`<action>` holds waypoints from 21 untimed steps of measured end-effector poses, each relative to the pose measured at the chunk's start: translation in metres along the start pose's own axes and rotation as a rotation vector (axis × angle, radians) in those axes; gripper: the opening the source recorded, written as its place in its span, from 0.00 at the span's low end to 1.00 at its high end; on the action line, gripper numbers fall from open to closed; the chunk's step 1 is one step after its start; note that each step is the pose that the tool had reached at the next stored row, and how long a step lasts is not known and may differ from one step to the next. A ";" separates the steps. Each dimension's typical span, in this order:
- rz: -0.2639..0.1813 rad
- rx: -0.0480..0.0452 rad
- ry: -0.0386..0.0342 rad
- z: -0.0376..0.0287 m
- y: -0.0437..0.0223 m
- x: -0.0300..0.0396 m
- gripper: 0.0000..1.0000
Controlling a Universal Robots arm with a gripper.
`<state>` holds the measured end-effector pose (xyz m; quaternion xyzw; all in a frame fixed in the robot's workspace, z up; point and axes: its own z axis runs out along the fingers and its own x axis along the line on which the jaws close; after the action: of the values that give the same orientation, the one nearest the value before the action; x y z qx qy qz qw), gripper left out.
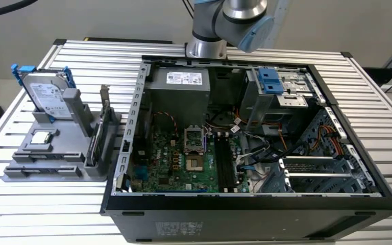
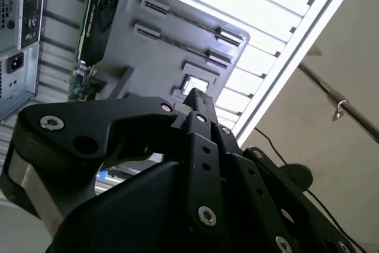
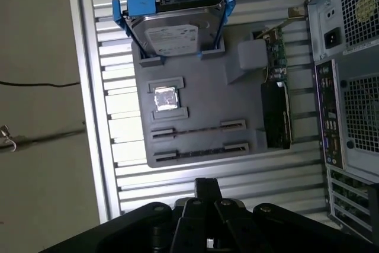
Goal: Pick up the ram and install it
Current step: 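Pick up the ram and move it above insertion slot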
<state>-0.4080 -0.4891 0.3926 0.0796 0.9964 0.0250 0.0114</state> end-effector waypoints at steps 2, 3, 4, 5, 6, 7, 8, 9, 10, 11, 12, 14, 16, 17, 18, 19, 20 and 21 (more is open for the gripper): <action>0.012 0.0002 -0.0006 0.0000 0.0000 0.0000 0.00; 0.019 0.0003 -0.0010 0.0000 0.0000 0.0000 0.00; 0.025 0.0005 -0.0013 0.0000 0.0000 0.0000 0.00; 0.031 0.0006 -0.0016 0.0000 0.0000 0.0000 0.00; 0.037 0.0007 -0.0019 0.0000 0.0000 0.0000 0.00; 0.042 0.0008 -0.0022 0.0001 0.0000 0.0000 0.00; 0.045 0.0008 -0.0023 0.0000 0.0000 0.0000 0.00; 0.046 0.0008 -0.0024 0.0001 0.0000 0.0000 0.00; 0.046 0.0009 -0.0024 0.0000 0.0000 0.0000 0.00; 0.046 0.0009 -0.0024 0.0000 0.0000 0.0000 0.00; 0.046 0.0009 -0.0024 0.0000 0.0000 0.0000 0.00; 0.046 0.0009 -0.0024 0.0000 0.0000 0.0000 0.00; 0.046 0.0008 -0.0024 0.0000 0.0000 0.0000 0.00; 0.046 0.0009 -0.0024 0.0000 0.0000 0.0000 0.00; 0.046 0.0008 -0.0024 0.0001 0.0000 0.0000 0.00; 0.046 0.0008 -0.0024 0.0001 0.0000 0.0000 0.00; 0.046 0.0009 -0.0024 0.0001 0.0000 0.0000 0.00; 0.046 0.0009 -0.0024 0.0000 0.0000 0.0000 0.00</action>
<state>-0.4080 -0.4891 0.3925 0.1028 0.9943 0.0247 0.0120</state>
